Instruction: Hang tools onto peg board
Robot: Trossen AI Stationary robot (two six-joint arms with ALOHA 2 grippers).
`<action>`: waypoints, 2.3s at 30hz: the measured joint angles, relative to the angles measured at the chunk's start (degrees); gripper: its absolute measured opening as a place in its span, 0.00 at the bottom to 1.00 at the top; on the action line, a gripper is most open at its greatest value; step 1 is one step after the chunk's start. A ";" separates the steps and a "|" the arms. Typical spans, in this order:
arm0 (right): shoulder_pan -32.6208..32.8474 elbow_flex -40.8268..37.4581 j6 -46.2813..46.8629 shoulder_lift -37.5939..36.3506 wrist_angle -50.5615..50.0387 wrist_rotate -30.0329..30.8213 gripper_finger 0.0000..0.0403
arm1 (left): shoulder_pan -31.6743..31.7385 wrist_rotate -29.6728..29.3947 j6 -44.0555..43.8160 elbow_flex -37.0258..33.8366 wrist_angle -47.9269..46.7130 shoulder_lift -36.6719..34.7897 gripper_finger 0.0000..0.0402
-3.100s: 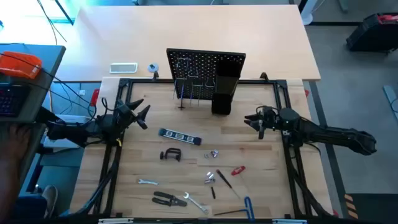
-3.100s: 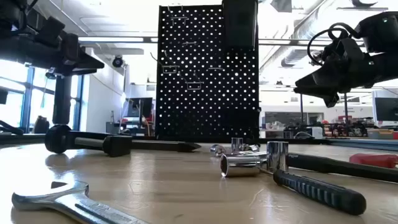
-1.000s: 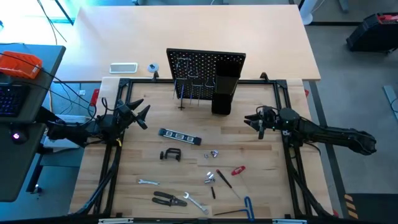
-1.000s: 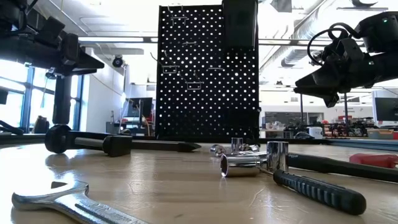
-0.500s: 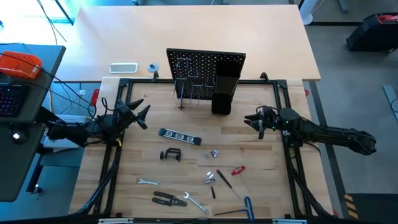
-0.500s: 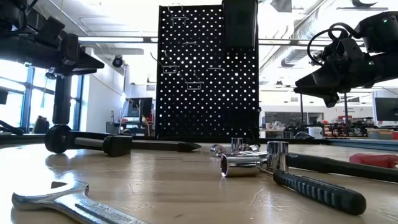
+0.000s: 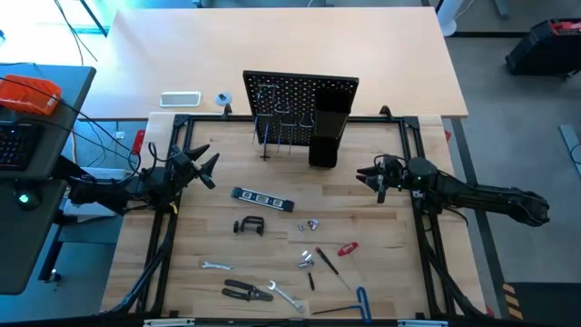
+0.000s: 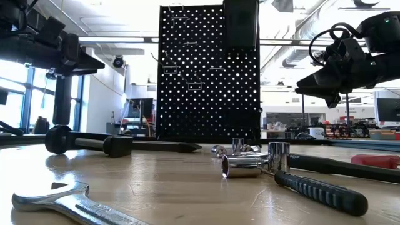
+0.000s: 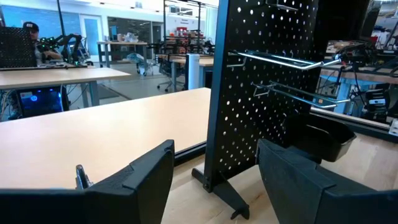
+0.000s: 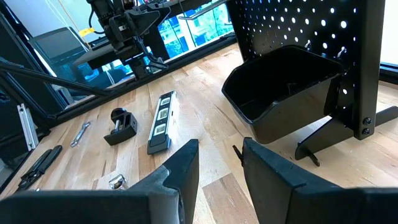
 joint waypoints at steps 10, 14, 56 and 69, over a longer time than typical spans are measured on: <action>-0.02 0.00 0.00 0.00 0.02 1.27 0.29 | 0.01 -0.01 -0.01 0.00 -0.01 -0.02 0.55; -0.02 0.00 0.00 0.00 0.02 1.27 0.29 | 0.01 0.00 0.00 0.00 -0.01 -0.01 0.55; -0.01 24.09 -20.65 2.61 -4.93 3.34 0.53 | 0.00 0.00 0.00 0.00 0.00 -0.02 0.55; -0.01 36.14 -19.27 15.00 -37.29 3.37 0.53 | -0.01 0.00 0.00 0.00 0.00 -0.02 0.55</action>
